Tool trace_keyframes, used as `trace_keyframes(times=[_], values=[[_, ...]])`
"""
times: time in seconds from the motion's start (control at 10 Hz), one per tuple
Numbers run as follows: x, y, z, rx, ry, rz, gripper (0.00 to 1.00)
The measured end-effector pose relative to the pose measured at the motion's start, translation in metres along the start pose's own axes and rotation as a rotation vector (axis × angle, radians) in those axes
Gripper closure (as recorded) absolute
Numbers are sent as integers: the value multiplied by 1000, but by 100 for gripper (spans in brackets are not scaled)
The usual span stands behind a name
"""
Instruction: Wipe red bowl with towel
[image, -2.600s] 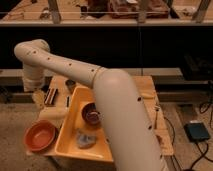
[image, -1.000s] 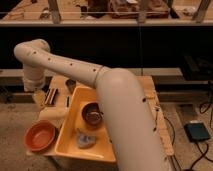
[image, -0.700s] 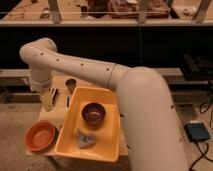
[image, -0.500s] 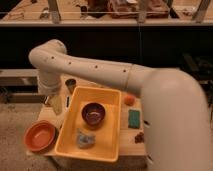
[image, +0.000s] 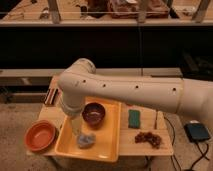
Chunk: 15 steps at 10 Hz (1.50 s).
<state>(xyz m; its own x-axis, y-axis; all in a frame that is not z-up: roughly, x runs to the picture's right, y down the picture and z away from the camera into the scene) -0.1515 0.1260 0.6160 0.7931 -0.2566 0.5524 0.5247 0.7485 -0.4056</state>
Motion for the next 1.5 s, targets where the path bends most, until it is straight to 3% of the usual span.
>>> trace_keyframes(times=[0.6, 1.1, 1.5], values=[[7, 4, 9, -3, -16, 26, 20], [46, 24, 82, -10, -111, 34, 20], [53, 31, 137, -21, -130, 3, 20]])
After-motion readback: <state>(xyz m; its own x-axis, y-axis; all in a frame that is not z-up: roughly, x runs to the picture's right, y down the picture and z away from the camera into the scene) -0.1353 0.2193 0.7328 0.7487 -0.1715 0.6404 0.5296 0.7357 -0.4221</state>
